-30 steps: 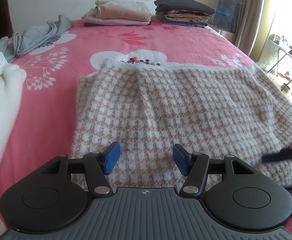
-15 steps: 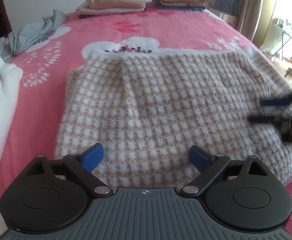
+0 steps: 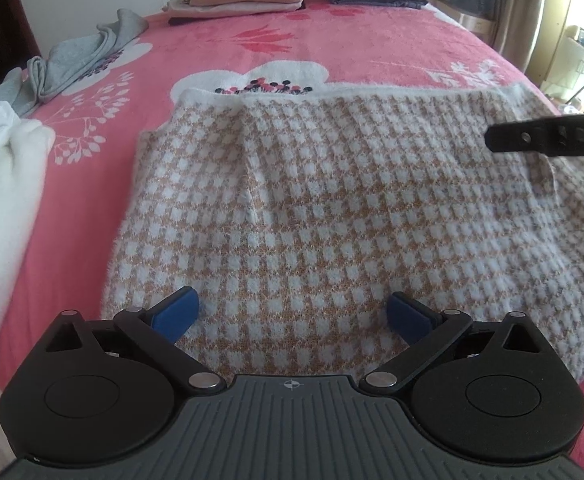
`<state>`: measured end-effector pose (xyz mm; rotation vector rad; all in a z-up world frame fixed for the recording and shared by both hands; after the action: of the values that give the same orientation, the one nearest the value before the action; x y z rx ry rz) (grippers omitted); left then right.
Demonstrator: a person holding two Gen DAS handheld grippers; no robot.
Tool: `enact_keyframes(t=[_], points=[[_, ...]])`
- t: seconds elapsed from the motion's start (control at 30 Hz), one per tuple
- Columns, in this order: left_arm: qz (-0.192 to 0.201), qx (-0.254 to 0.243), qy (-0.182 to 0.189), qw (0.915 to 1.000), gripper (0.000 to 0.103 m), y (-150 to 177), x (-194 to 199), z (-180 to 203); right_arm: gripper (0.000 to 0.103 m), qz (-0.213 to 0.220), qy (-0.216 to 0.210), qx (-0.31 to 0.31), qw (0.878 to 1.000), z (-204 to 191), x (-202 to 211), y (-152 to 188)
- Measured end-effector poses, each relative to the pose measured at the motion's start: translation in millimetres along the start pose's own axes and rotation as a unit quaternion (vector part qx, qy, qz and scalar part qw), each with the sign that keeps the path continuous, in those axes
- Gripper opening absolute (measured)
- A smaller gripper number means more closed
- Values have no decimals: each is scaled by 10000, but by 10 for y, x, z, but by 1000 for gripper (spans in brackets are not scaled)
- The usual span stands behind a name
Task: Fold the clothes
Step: 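Open both grippers wide and lower them to the cardigan hem edge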
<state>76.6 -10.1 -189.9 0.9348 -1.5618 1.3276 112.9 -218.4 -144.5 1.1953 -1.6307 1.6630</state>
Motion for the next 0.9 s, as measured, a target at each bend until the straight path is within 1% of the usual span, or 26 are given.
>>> enact_keyframes(t=[0.03, 0.07, 0.1, 0.13, 0.17, 0.23, 0.43, 0.53, 0.57, 0.63, 0.67, 0.7, 0.73, 0.8, 0.9], points=[[-5, 11, -15, 10000, 102, -1, -4, 2, 56, -34, 7, -16, 10000, 7, -65, -6], [-8, 23, -27, 10000, 102, -2, -7, 4, 63, -88, 3, -35, 10000, 13, -142, -7], [-13, 31, -42, 10000, 103, -3, -7, 5, 70, -240, -58, -74, 9997, 15, -281, 23], [-19, 38, -58, 10000, 103, -3, -7, 6, 73, -355, -100, -100, 9993, 12, -397, 50], [-24, 45, -74, 10000, 103, -2, -6, 8, 76, -284, -48, -59, 9996, -8, -403, 61], [-29, 52, -99, 9999, 103, -1, -6, 10, 76, -254, 47, -21, 9997, -38, -394, 63], [-37, 116, -126, 9998, 103, 1, -16, 13, 76, -371, -36, -162, 9992, -20, -326, 26], [-24, 122, -146, 9998, 103, 0, -18, 18, 76, -214, -66, -287, 9993, -20, -237, -47], [-12, 128, -150, 9998, 103, 2, -17, 19, 77, -157, -17, -290, 9995, -17, -235, -76], [19, 138, -147, 9998, 103, 5, -18, 17, 80, -136, 219, -269, 9993, 13, -290, -113], [41, 139, -143, 9998, 103, 8, -18, 15, 86, -158, 287, -251, 9991, 34, -354, -121], [73, 120, -138, 9998, 103, 12, -18, 13, 97, -190, 293, -163, 9993, 38, -422, -111], [108, 94, -134, 9998, 103, 16, -17, 12, 100, -216, 305, -85, 9993, 40, -477, -102], [193, 39, -112, 9997, 103, 28, -15, 6, 100, -209, 375, -53, 9991, 27, -443, -104], [315, -9, -9, 9995, 103, 39, -8, -17, 100, -151, 201, -347, 9991, 73, -185, -66]])
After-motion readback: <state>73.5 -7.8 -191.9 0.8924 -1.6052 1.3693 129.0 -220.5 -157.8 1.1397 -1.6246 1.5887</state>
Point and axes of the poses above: each gripper's, at about its wrist camera, not at the fingertips, and x roughly against the way its jaws point, z to its right, y to its underside, the point moved 7 cm from there along -x, roughly the way its jaws point, and after that the axes turned 13 degrees about -z, right-handed, at the moved point
